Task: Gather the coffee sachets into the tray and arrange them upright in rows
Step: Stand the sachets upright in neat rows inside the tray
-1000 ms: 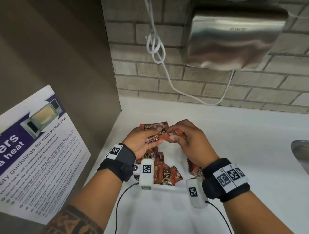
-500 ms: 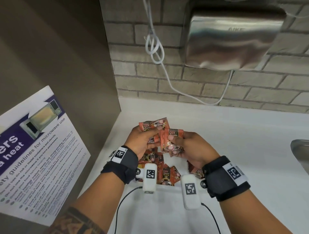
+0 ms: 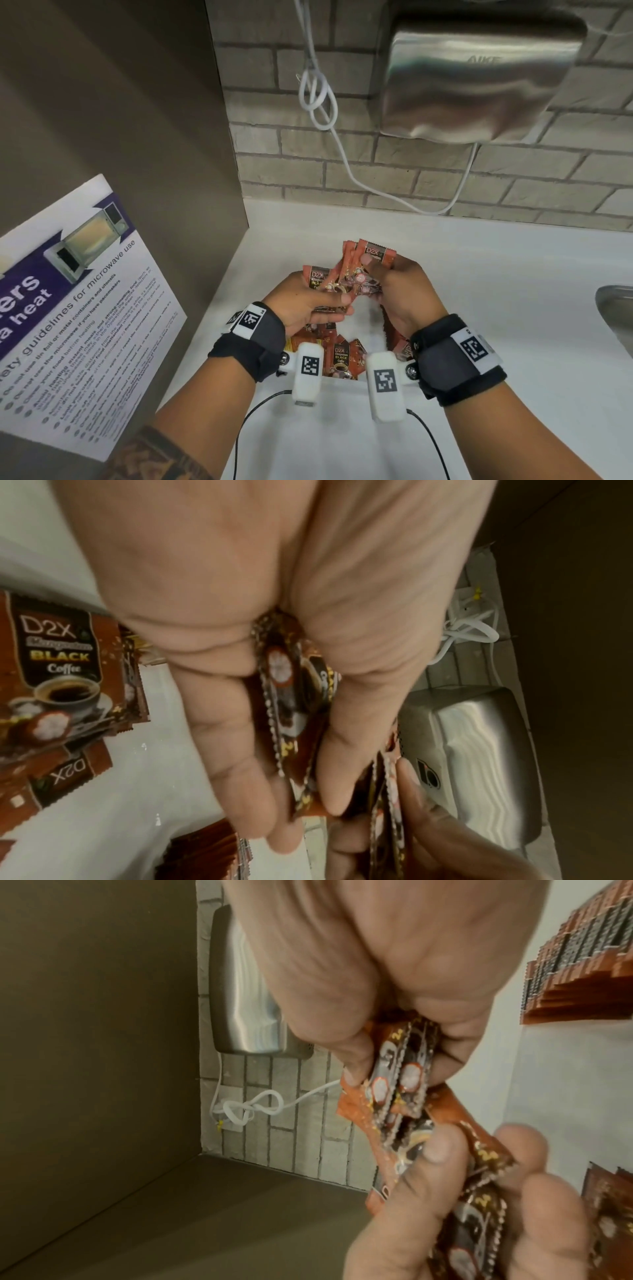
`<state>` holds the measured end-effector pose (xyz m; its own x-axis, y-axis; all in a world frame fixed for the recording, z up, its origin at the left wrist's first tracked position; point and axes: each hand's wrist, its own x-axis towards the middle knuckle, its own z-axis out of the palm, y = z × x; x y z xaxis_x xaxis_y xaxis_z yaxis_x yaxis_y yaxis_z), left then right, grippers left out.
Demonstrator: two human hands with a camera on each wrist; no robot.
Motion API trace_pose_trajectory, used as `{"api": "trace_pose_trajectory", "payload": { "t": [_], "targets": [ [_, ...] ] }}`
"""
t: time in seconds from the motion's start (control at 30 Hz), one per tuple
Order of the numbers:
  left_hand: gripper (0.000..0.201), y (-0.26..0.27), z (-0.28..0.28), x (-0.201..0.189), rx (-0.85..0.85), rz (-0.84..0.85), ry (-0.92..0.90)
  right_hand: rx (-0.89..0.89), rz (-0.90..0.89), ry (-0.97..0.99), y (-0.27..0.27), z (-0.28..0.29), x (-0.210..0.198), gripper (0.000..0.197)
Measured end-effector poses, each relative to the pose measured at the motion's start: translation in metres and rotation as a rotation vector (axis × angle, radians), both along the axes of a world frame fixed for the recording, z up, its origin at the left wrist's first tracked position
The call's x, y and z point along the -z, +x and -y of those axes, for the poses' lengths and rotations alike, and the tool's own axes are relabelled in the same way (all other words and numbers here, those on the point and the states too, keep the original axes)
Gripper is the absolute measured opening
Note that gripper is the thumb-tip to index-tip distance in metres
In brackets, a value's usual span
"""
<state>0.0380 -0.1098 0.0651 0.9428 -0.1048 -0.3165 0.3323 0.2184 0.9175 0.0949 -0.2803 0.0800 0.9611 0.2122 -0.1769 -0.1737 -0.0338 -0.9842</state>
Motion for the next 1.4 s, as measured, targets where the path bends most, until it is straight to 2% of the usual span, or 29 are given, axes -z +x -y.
{"api": "trace_pose_trajectory", "payload": {
  "t": [0.07,0.17,0.3,0.37,0.43,0.5,0.53,0.6,0.7,0.77,0.83,0.9,1.0,1.07,1.13,1.2,1.3,1.4],
  "targets": [
    [0.028,0.001,-0.001,0.002,-0.022,0.017,-0.068,0.022,-0.033,0.022,0.000,0.001,-0.001,0.019],
    [0.030,0.001,-0.002,0.003,-0.029,0.047,-0.115,-0.038,-0.088,0.028,-0.004,0.001,-0.003,0.020],
    [0.051,0.000,0.001,0.001,0.107,0.098,-0.143,-0.107,0.045,-0.181,-0.007,-0.003,0.000,0.025],
    [0.057,0.000,-0.001,0.001,0.113,0.034,-0.263,-0.126,0.117,-0.303,-0.010,-0.003,-0.002,0.030],
    [0.050,0.001,-0.001,-0.001,0.095,-0.035,-0.392,-0.139,0.161,-0.371,-0.013,-0.003,-0.005,0.031],
    [0.035,0.002,0.005,-0.005,0.082,-0.060,-0.362,-0.158,0.160,-0.428,-0.017,-0.007,-0.006,0.029],
    [0.031,0.003,0.008,-0.007,0.067,-0.062,-0.302,-0.173,0.140,-0.426,-0.019,-0.010,-0.006,0.026],
    [0.037,0.004,0.013,-0.007,0.013,-0.066,-0.235,-0.173,0.068,-0.367,-0.024,-0.017,-0.006,0.025],
    [0.041,0.005,0.016,-0.009,-0.003,-0.087,-0.252,-0.122,0.003,-0.275,-0.030,-0.026,-0.007,0.035],
    [0.034,0.006,0.014,-0.009,-0.005,-0.111,-0.278,-0.092,-0.036,-0.215,-0.033,-0.028,-0.009,0.043],
    [0.031,0.007,0.012,-0.007,-0.020,-0.136,-0.285,-0.102,-0.087,-0.146,-0.034,-0.027,-0.010,0.060],
    [0.032,0.007,0.011,-0.006,-0.027,-0.151,-0.244,-0.195,0.087,-0.280,-0.030,-0.018,-0.016,0.073],
    [0.027,0.008,0.012,-0.009,-0.027,-0.162,-0.149,-0.479,0.523,-0.695,-0.021,-0.001,-0.028,0.111],
    [0.014,0.008,0.014,-0.013,0.000,-0.158,-0.123,-0.621,0.595,-0.839,-0.017,0.002,-0.032,0.123],
    [0.010,0.009,0.016,-0.014,0.024,-0.147,-0.123,-0.711,0.615,-0.909,-0.015,0.001,-0.033,0.120],
    [0.013,0.009,0.019,-0.015,0.051,-0.149,-0.128,-0.752,0.682,-0.951,-0.015,0.000,-0.034,0.106],
    [0.020,0.006,0.020,-0.015,0.073,-0.154,-0.199,-0.754,0.721,-0.908,-0.015,-0.001,-0.033,0.087],
    [0.029,0.007,0.019,-0.010,0.022,-0.151,-0.343,-0.748,0.714,-0.814,-0.014,-0.003,-0.031,0.079]
  ]
}}
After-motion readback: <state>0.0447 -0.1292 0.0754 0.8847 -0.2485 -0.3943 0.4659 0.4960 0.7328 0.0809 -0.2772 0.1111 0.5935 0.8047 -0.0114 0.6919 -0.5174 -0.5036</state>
